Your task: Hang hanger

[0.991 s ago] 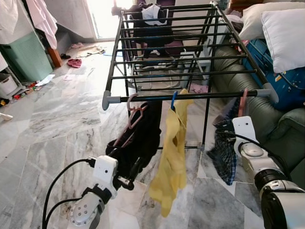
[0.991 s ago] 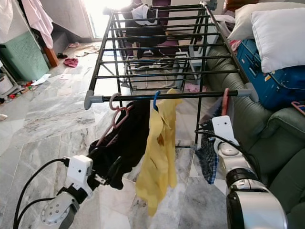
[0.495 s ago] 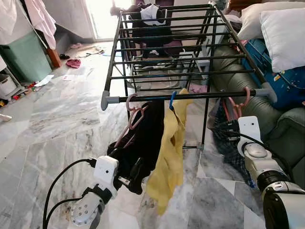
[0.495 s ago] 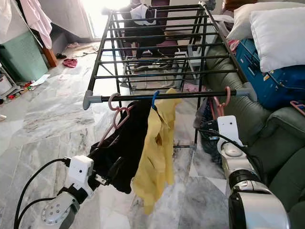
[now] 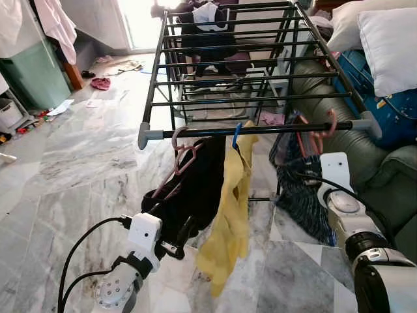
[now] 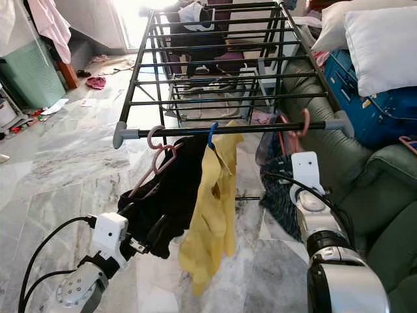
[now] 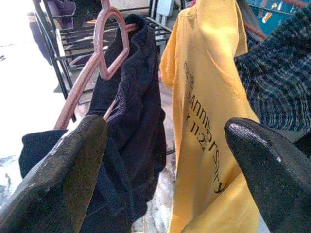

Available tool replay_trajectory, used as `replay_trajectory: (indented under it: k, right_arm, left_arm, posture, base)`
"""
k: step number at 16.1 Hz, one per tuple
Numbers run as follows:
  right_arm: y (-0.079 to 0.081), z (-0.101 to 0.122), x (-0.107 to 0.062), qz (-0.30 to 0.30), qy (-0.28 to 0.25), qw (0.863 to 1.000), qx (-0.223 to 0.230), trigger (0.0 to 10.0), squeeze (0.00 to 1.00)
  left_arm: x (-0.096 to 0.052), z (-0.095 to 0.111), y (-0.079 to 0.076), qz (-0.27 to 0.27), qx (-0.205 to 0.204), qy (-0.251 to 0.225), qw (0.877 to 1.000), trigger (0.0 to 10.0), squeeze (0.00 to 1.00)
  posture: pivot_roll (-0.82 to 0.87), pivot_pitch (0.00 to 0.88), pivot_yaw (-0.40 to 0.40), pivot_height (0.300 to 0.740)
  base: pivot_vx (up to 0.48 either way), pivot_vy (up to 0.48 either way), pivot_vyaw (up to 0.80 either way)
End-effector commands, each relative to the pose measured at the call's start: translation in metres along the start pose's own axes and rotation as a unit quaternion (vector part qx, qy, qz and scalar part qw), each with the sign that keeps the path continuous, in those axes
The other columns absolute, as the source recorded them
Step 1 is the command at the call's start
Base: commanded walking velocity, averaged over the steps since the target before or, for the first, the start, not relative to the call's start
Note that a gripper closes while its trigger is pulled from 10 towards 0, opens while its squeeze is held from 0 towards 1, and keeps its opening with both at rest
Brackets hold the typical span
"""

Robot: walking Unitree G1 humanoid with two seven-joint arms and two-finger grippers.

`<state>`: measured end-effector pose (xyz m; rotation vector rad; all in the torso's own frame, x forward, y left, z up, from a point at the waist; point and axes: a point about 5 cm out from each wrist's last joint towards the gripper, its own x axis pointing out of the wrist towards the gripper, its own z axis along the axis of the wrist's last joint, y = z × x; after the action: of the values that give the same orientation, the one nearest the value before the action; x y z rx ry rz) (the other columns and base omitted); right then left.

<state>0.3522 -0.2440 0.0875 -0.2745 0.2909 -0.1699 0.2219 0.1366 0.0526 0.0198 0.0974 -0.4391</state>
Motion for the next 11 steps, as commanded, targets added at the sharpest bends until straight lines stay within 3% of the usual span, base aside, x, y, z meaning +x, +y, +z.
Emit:
replay_trajectory:
  k: [1, 5, 7, 11]
  right_arm:
    - [0.001, 0.019, 0.001, 0.004, -0.057, 0.998, -0.004, 0.0, 0.00]
    - [0.000, 0.019, -0.008, 0.002, -0.104, 0.995, -0.012, 0.0, 0.00]
    - [0.001, 0.004, -0.024, 0.008, -0.122, 0.992, -0.024, 0.0, 0.00]
    - [0.004, -0.024, -0.050, 0.015, -0.108, 0.994, -0.031, 0.0, 0.00]
  left_arm:
    - [0.000, 0.000, 0.004, 0.008, 0.011, 0.001, 1.000, 10.0, 0.00]
    - [0.002, 0.001, 0.006, 0.026, 0.018, -0.004, 0.999, 10.0, 0.00]
    - [0.003, 0.002, 0.008, 0.036, 0.023, -0.005, 0.999, 10.0, 0.00]
    - [0.008, 0.000, 0.012, 0.038, 0.027, -0.004, 0.999, 10.0, 0.00]
  posture:
    - [-0.08, 0.000, 0.045, 0.740]
    - [-0.09, 0.000, 0.044, 0.740]
    - [-0.10, 0.000, 0.046, 0.740]
    - [-0.12, 0.000, 0.055, 0.740]
  base:
    - [0.000, 0.000, 0.00]
    - [0.000, 0.000, 0.00]
    - [0.000, 0.000, 0.00]
    - [0.000, 0.000, 0.00]
